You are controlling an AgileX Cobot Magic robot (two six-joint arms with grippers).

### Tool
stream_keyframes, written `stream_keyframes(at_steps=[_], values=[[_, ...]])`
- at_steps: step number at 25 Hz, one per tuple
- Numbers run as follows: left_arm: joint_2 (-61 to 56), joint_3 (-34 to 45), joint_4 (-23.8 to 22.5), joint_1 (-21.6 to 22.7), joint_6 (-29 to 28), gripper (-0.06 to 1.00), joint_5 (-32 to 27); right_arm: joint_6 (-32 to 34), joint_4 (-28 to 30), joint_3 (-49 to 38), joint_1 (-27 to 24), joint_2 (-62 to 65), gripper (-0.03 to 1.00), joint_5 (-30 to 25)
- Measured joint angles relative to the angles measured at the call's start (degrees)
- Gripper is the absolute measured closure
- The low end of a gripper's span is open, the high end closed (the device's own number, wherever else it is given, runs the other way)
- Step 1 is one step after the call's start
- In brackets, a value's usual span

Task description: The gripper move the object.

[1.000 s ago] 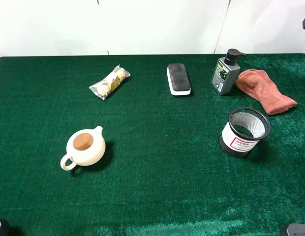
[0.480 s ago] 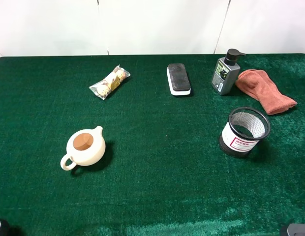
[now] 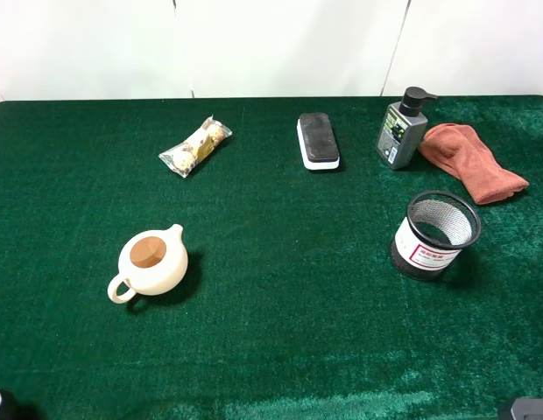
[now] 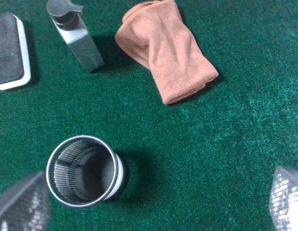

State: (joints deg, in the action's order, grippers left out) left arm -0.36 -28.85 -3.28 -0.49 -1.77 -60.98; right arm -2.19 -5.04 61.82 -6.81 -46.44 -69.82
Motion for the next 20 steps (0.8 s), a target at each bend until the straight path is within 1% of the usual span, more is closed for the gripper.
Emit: stream_keyframes(at_steps=[9,17,20], values=[[0.0,0.0,0.0,0.0,0.0,0.06,0.0,0.0,0.0,-7.7,0.0,16.1,0.27,-0.1],[0.0,0.0,0.0,0.0,0.0,0.06,0.0,0.1,0.0,-18.1,0.0,32.5,0.27,-0.1],[0.0,0.0,0.0,0.0,0.0,0.06,0.0,0.1,0.1,-21.8,0.0,38.3,0.27,0.9]])
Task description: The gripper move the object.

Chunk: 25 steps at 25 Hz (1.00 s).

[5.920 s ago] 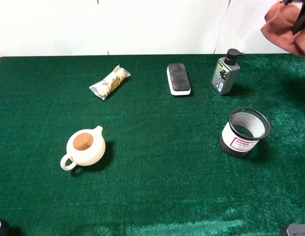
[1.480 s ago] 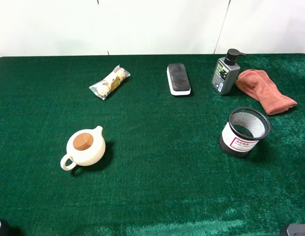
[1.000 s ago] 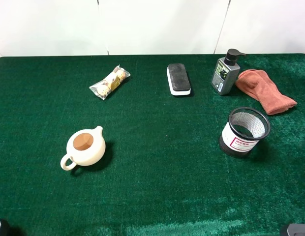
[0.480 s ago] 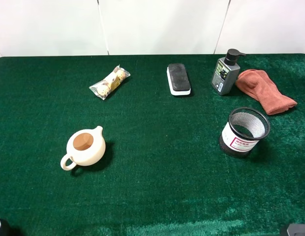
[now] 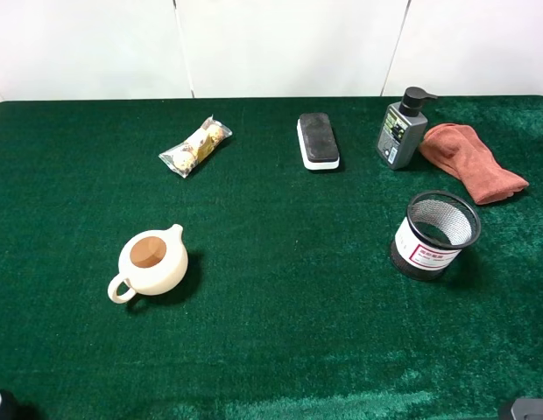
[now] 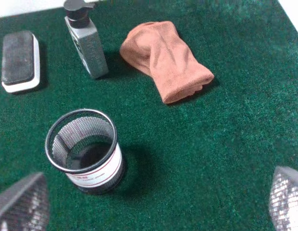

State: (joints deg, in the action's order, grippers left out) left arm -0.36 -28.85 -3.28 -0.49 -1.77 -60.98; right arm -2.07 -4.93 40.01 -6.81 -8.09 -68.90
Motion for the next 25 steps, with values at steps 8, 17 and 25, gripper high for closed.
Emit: stream_keyframes(at_steps=[8,17,25], values=[[0.0,0.0,0.0,0.0,0.0,0.06,0.0,0.0,2.7,-9.7,0.0,8.5,0.27,7.6],[0.0,0.0,0.0,0.0,0.0,0.06,0.0,0.3,3.8,-11.5,0.0,8.5,0.27,10.0],[0.0,0.0,0.0,0.0,0.0,0.06,0.0,0.3,3.9,-11.5,0.0,8.5,0.27,10.0]])
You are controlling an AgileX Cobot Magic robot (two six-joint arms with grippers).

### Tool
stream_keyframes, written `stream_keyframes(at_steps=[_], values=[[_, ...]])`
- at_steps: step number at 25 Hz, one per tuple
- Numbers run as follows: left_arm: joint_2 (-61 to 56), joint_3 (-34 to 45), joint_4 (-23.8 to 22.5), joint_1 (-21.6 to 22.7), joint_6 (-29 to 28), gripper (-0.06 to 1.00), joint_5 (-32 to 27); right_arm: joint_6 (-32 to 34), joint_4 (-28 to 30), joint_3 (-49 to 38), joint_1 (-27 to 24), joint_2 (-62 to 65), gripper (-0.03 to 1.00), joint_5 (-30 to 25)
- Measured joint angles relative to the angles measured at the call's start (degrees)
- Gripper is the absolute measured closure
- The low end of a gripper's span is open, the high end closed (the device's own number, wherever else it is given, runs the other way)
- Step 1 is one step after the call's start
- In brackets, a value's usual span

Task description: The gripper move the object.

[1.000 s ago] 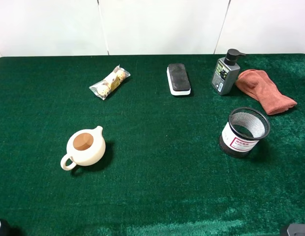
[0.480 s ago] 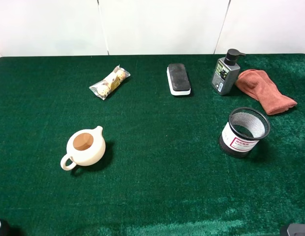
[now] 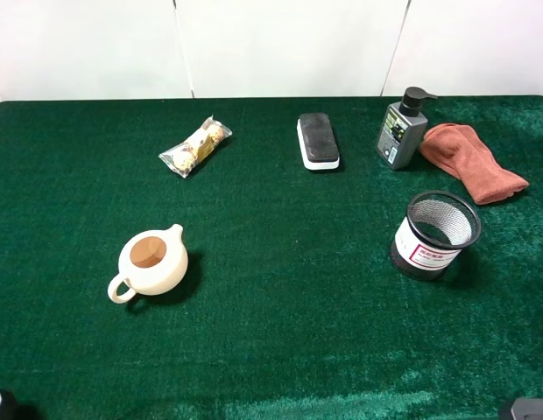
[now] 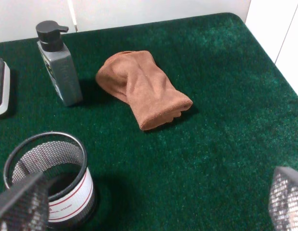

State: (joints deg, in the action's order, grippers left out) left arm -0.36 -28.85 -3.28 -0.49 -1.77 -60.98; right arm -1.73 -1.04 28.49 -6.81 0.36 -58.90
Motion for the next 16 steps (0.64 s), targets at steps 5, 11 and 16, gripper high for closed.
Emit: stream_keyframes(at_steps=[5,11,16], values=[[0.0,0.0,0.0,0.0,0.0,0.06,0.0,0.0,0.0,0.0,0.0,0.0,0.27,0.0],[0.0,0.0,0.0,0.0,0.0,0.06,0.0,0.0,0.0,0.0,0.0,0.0,0.27,0.0],[0.0,0.0,0.0,0.0,0.0,0.06,0.0,0.0,0.0,0.0,0.0,0.0,0.27,0.0]])
